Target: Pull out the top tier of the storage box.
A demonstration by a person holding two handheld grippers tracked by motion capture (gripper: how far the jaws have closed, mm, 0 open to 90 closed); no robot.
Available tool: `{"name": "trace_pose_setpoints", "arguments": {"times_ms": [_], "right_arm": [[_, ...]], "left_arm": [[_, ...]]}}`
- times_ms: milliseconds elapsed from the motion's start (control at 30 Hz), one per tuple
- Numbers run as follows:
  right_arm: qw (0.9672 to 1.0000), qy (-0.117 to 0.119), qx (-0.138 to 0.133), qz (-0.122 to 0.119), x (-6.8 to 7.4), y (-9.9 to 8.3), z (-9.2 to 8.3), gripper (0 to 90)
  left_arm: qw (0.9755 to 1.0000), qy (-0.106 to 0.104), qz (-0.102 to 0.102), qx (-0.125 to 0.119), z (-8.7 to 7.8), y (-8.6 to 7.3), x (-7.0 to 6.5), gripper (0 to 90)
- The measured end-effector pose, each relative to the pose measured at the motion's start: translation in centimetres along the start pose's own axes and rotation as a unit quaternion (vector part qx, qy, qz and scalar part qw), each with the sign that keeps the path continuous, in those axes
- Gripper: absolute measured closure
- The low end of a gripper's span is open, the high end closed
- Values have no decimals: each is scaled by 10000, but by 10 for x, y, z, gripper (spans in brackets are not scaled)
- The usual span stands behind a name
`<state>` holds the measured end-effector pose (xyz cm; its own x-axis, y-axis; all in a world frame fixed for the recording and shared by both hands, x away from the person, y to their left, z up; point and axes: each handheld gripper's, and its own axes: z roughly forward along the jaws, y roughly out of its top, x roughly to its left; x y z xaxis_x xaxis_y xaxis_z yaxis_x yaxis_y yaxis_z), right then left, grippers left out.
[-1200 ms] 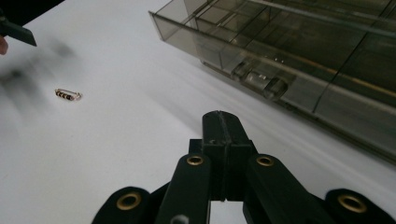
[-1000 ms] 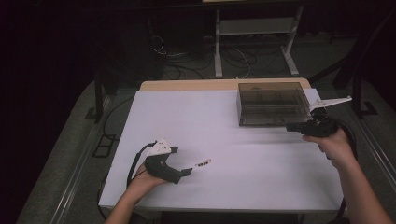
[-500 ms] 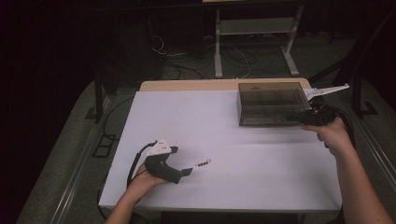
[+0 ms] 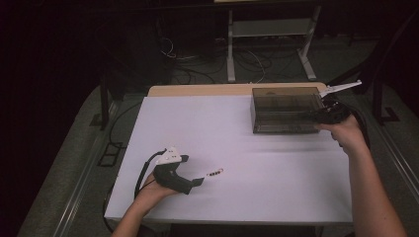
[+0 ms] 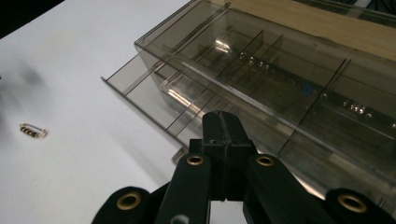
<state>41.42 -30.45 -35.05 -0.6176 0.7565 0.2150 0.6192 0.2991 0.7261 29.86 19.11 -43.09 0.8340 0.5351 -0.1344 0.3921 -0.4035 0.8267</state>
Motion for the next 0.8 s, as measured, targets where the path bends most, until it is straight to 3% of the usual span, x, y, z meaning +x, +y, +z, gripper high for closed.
{"name": "trace_pose_setpoints", "arguments": {"times_ms": [433, 800], "right_arm": [[9998, -168, 89, 117, -10, -6, 12, 890], [9996, -203, 192, 64, -10, -11, 18, 890]], "left_arm": [[10000, 14, -4, -15, -1, 0, 0, 0], [10000, 15, -9, -25, -2, 0, -1, 0]]}}
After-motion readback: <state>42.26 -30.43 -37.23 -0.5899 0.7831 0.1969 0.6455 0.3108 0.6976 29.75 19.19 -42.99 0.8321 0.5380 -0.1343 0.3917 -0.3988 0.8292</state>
